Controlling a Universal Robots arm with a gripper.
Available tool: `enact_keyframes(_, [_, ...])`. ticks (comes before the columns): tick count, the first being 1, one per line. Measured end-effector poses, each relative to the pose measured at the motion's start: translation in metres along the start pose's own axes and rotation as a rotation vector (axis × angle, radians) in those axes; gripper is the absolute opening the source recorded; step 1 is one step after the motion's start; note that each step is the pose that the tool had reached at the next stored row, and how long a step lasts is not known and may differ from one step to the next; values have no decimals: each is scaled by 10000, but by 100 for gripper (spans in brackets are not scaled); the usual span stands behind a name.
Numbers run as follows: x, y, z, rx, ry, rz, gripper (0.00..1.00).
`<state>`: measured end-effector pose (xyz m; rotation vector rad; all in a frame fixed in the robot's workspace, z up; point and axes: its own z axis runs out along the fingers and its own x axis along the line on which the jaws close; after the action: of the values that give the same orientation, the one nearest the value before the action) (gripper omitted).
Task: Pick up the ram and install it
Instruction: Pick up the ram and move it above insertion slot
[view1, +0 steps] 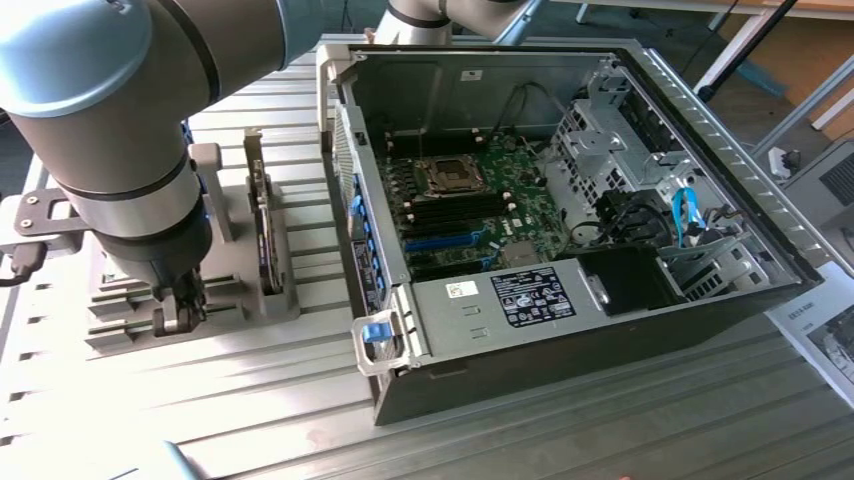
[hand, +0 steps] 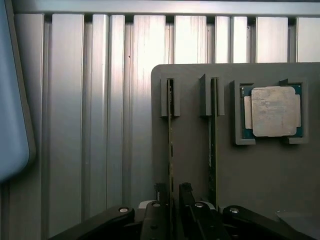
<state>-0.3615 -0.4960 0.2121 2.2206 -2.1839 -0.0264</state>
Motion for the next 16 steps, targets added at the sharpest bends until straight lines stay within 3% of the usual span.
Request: enact_keyframes(16, [0,12,1,1,-1,0,24])
